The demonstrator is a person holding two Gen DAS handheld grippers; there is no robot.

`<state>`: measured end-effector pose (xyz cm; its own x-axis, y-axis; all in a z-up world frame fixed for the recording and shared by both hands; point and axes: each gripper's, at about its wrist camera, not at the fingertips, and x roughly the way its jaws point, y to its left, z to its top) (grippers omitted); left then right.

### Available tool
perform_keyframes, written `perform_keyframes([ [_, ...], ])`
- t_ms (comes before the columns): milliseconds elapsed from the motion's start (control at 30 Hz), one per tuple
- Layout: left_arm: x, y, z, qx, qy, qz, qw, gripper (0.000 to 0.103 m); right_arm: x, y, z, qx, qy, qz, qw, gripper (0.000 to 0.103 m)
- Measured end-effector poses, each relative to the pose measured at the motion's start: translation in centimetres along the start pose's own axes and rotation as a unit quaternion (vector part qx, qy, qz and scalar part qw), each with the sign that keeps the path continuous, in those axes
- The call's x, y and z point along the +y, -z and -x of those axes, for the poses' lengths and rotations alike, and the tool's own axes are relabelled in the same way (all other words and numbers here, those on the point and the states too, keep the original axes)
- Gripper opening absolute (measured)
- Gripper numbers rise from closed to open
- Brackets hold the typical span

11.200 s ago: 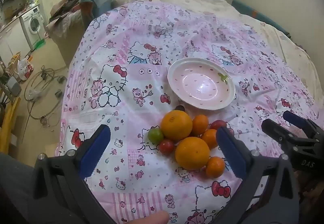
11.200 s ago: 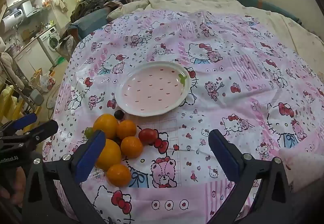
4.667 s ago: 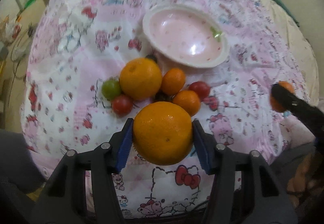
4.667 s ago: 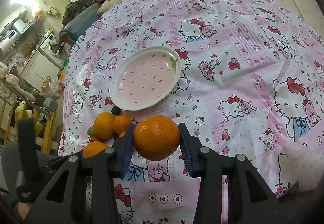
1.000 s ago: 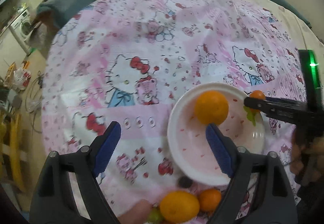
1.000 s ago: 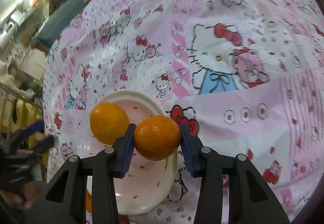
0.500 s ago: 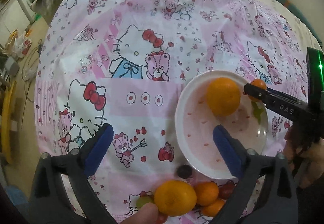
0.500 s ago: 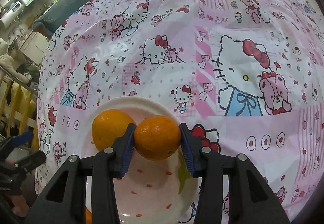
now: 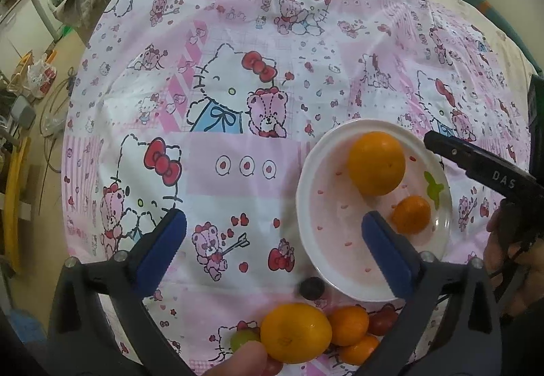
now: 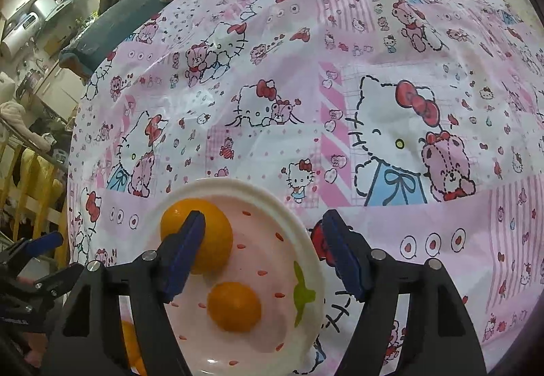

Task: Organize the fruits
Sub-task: 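Lower the tangerine onto the plate and open the right tool, then move both tools back toward the remaining fruit pile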

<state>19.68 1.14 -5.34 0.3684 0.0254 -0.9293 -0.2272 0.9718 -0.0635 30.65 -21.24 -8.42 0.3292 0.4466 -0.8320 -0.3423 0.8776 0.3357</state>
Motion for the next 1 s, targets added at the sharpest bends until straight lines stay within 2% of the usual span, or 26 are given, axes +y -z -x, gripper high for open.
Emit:
perform_keyframes([
  [200, -0.4, 0.2, 1.4, -0.022, 0.0, -0.014, 0.9997, 0.102, 0.5, 0.2, 1.9, -0.014, 0.002, 0.002, 1.0, 0.076],
  [367, -0.6, 0.6, 2.6, -0.044, -0.005, -0.026, 0.9987, 0.102, 0.7, 1.0, 4.6, -0.035, 0.005, -0.014, 0.999, 0.091],
  [433, -0.5, 0.7, 3.1, -0.05, -0.005, -0.025, 0.9984, 0.102, 1.0, 1.3, 5.4, -0.042, 0.01, -0.012, 0.999, 0.093],
  [600, -0.1, 1.9, 4.5, -0.06, 0.003, -0.029, 0.9978, 0.102, 1.6, 2.7, 7.6, -0.052, 0.01, -0.013, 0.999, 0.093],
  [733, 0.0, 3.0, 5.8, -0.074, 0.003, -0.037, 0.9966, 0.102, 2.0, 4.3, 8.8, -0.056, 0.033, -0.011, 0.998, 0.094],
  [1000, 0.4, 5.4, 8.8, -0.113, 0.005, -0.052, 0.9922, 0.102, 2.5, 8.0, 12.5, -0.075, 0.018, -0.044, 0.996, 0.094],
])
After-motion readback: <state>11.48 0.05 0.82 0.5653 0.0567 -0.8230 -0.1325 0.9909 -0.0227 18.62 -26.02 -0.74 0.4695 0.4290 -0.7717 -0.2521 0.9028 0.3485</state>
